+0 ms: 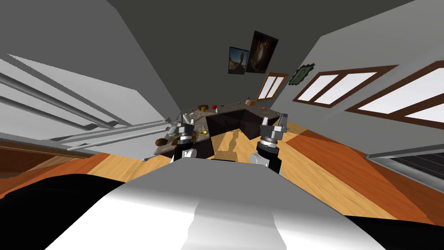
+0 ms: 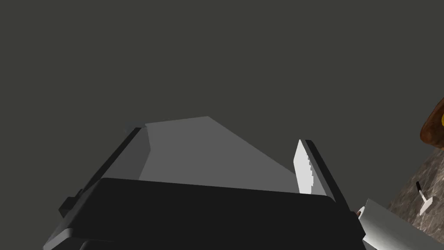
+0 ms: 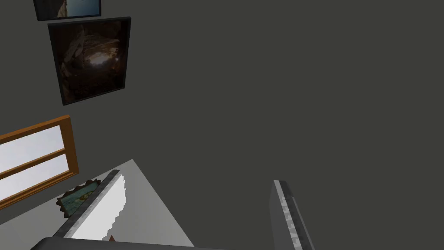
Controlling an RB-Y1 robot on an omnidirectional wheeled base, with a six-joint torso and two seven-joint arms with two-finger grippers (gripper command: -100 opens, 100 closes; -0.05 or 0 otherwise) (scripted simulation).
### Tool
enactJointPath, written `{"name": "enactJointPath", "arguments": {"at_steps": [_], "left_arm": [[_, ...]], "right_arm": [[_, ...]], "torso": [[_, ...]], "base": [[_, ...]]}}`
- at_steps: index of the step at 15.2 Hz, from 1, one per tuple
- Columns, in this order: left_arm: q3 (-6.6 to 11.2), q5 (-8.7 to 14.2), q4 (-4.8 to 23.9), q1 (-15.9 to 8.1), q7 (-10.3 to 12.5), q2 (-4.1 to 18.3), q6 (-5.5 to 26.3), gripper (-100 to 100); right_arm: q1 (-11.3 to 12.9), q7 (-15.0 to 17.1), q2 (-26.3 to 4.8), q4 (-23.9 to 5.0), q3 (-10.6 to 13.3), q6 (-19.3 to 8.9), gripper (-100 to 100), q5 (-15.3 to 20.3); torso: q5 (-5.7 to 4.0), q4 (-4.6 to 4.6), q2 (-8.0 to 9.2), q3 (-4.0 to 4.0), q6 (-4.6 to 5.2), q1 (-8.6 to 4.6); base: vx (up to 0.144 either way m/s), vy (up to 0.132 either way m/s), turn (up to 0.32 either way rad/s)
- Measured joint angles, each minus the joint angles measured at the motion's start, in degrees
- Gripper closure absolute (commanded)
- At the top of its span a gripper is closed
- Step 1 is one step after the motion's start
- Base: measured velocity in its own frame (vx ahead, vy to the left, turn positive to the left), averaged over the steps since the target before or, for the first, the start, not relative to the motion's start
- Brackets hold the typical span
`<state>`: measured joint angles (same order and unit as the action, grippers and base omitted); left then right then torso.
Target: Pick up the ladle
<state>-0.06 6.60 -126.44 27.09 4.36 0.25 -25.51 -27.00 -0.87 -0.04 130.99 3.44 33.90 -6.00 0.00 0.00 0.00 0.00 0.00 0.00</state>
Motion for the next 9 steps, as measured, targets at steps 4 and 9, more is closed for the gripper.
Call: {"name": "enactJointPath", "arguments": {"at_steps": [4, 9], "left_arm": [[0.83, 0.38, -0.18, 1.46, 0.18, 4.07, 1.18, -100], [2.30, 1.03, -0.42, 4.69, 0.28, 9.38, 4.04, -100]], "right_arm": [[0.00, 0.00, 0.00, 0.00, 0.00, 0.00, 0, 0.00], [0.01, 0.00, 0.00, 0.00, 0.00, 0.00, 0, 0.00]], "torso": [[0.01, -0.01, -0.02, -0.01, 0.01, 0.06], [0.02, -0.02, -0.05, -0.03, 0.03, 0.08]], "base": [[0.010, 0.007, -0.099], [0.016, 0.012, -0.153]]}}
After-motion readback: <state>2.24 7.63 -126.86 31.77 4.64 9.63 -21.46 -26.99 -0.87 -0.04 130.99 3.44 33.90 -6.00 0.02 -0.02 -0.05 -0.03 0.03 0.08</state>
